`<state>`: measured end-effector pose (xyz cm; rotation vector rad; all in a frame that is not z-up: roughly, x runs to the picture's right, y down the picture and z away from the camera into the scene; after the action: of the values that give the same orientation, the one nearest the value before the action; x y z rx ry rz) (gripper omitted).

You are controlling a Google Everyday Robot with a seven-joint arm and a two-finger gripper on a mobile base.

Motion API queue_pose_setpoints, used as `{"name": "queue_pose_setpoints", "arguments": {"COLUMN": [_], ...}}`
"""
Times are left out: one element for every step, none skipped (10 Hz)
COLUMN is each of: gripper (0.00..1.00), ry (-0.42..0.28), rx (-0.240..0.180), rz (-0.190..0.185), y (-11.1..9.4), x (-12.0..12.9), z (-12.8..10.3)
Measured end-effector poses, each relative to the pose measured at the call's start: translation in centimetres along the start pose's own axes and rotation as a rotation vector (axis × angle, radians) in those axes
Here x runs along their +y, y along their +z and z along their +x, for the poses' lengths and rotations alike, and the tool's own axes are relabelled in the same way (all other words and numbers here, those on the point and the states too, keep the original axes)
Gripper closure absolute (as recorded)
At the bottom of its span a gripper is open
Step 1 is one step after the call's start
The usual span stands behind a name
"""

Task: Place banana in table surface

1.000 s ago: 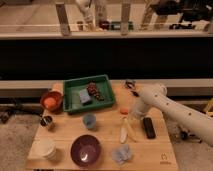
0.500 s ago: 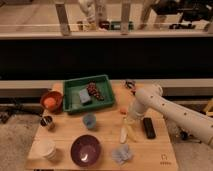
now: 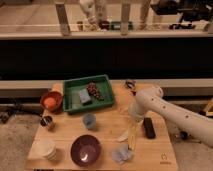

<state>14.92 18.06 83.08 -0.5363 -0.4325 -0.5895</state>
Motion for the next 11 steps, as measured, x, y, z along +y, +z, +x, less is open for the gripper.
{"name": "queue_pose_setpoints", "arguments": {"gripper": [0.2,0.2,0.2,0.2,0.2,0.21,0.28,0.38,0.49,0.59,0.67], "ry": [-0.033,-0.051,-0.054,-0.053,-0.053,-0.053,-0.049,-0.044,-0.041,-0.038,-0.038], "rx": [0.003,0.01,0.014,0.017,0.016,0.015,0.012,0.009,0.004,-0.002,-0.005], "rz": [-0.013,-0.032,-0.042,-0.053,-0.059,-0.067,-0.07,-0.07,-0.068,-0.065,-0.063], "y": [0.2,0.7,1.0,1.5,2.1,2.9,3.3,3.4,3.4,3.4,3.3], "x": [0.1,0.1,0.4,1.0,1.4,1.9,2.2,2.4,2.4,2.5,2.4], "z": [-0.1,-0.3,-0.3,-0.2,0.0,0.1,0.2,0.3,0.3,0.3,0.3]}}
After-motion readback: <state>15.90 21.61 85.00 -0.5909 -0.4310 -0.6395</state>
